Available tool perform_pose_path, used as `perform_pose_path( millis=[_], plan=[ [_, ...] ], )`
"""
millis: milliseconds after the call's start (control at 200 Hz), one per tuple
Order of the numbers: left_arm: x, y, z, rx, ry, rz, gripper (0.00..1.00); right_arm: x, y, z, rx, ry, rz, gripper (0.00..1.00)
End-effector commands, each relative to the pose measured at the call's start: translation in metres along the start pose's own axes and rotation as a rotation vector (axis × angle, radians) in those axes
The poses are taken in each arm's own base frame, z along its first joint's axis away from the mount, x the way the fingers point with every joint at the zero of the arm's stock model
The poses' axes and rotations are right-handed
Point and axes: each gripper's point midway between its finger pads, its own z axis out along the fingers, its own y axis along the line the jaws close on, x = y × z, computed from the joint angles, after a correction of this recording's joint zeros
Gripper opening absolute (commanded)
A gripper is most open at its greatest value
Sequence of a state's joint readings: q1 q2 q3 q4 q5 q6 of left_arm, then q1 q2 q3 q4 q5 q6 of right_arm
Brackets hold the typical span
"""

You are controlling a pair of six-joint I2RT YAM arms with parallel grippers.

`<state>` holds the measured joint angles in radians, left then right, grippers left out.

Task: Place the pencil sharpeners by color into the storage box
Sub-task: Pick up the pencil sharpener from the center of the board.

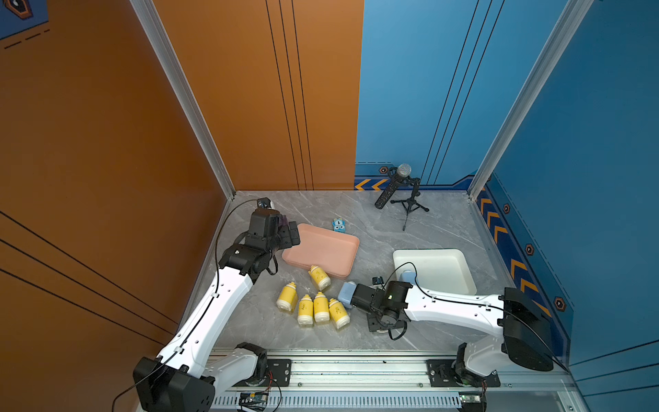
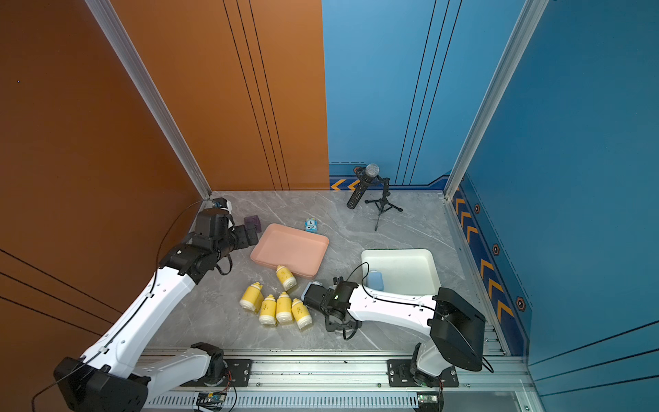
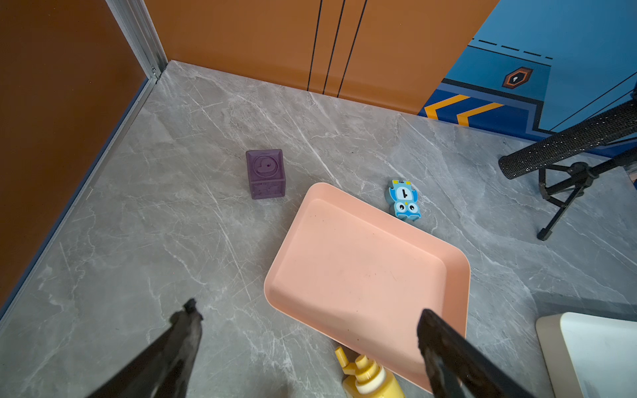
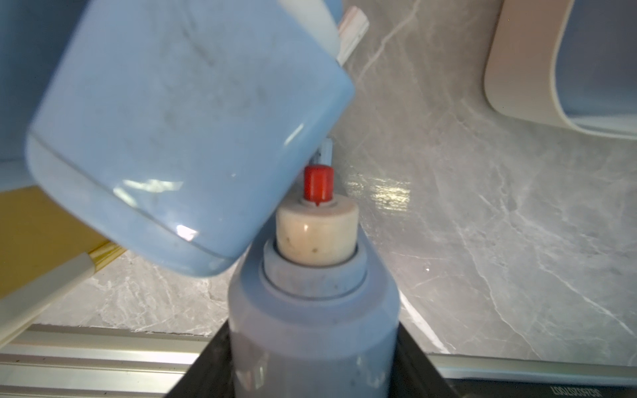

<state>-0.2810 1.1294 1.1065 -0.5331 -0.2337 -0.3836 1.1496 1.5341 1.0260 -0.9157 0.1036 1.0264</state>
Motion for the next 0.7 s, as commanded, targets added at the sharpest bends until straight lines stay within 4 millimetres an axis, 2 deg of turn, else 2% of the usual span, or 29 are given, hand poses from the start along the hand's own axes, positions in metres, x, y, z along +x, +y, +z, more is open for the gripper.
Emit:
perform_pose_path(
  millis=[0, 245, 696],
  plan=[
    [0.004, 0.001, -0.004, 0.005, 0.005, 0.002, 0.98, 0.005, -0.008, 0.0, 0.023, 0.022, -0.011, 0.51],
    [0.004, 0.001, -0.005, 0.007, 0.003, 0.002, 0.98, 0.008, -0.017, -0.011, 0.002, 0.009, -0.008, 0.44],
    [0.004, 0.001, -0.004, 0.007, 0.007, 0.0, 0.98, 0.018, -0.048, -0.032, -0.013, -0.006, -0.016, 0.43]
  ],
)
